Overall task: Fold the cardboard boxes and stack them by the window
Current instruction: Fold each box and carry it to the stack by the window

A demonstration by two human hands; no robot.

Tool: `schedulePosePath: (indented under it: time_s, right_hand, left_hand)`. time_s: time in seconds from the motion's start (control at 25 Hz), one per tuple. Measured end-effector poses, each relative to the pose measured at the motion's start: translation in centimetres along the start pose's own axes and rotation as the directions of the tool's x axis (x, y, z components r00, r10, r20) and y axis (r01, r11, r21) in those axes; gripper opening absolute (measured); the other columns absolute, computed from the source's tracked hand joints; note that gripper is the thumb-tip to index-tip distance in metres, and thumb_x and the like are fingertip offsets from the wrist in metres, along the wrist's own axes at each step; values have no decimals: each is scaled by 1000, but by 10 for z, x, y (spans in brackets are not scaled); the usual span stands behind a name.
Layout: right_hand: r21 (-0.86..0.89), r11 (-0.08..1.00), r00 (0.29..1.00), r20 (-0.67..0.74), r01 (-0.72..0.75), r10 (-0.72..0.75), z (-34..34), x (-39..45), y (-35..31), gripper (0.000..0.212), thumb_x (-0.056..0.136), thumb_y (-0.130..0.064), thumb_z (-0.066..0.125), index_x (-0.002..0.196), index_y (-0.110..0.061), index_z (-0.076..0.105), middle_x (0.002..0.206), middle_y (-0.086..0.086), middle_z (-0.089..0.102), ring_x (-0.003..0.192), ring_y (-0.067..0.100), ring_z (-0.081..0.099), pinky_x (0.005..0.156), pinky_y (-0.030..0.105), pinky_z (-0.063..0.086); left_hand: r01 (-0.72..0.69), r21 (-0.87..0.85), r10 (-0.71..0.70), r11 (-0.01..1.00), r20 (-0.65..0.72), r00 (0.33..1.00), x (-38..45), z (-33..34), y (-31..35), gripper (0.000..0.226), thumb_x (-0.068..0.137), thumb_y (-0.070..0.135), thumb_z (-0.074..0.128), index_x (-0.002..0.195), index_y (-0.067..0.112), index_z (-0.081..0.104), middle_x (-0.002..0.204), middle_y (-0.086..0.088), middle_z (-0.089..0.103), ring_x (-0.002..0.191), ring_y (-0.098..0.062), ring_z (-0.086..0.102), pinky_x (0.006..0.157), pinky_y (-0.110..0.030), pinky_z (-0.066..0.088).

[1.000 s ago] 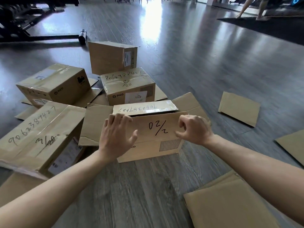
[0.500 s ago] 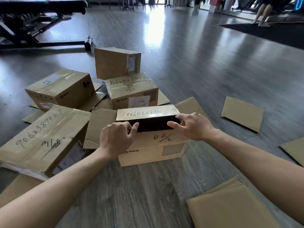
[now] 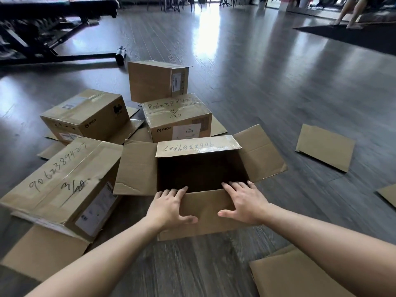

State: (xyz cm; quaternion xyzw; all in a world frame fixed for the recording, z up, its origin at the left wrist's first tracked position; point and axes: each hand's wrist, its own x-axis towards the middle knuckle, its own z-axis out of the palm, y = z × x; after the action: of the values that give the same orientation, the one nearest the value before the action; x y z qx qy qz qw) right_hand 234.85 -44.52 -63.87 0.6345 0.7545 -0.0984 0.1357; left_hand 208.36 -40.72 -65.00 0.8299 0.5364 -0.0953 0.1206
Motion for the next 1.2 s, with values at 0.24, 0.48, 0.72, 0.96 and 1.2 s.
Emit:
schedulePosePath:
  time_s: [0.24,0.48,0.72,0.96,1.2]
  right_hand:
    - [163,986,998,-43,-29,37,-9,20,-1,111,71,-96,7,156,-27,26,154,1,41,142,23,36,118,49,24]
    - [193,981,996,-87,-19,36,-11,50,-14,100,79,-90,14,159,-31,12,164,3,21,149,24,20,116,48,24]
    - [196,980,983,-182,26,10,-29,77,-26,101,78,-90,15,159,-30,6,166,5,13,152,28,12,119,55,17]
    - [211,977,940,-334,0,72,-69,121,-23,100,82,-83,32,159,-28,0,167,2,-2,153,23,-3,122,51,8]
    - [193,976,971,-195,-99,137,-74,163,-11,99,85,-76,45,159,-30,-3,167,0,-8,154,23,-5,122,53,6]
  left_hand:
    - [-5,-53,5,999,-6,1000,4,-4,2,98,61,92,56,133,27,43,128,3,58,120,-19,51,106,-39,34]
    - [-46,-32,44,998,-69,997,-19,19,9,108,50,104,38,122,24,46,121,4,56,115,-20,53,100,-41,36]
    - [-117,30,120,993,-117,986,-26,22,-9,106,49,104,40,121,27,48,118,5,52,112,-18,50,99,-39,35]
    - [-143,10,143,990,-81,986,-24,19,-14,106,51,104,42,127,31,47,121,7,53,112,-15,50,103,-39,35]
    - [-135,35,137,990,-60,989,-19,17,-15,101,51,101,48,125,32,45,121,4,53,111,-19,50,97,-40,37]
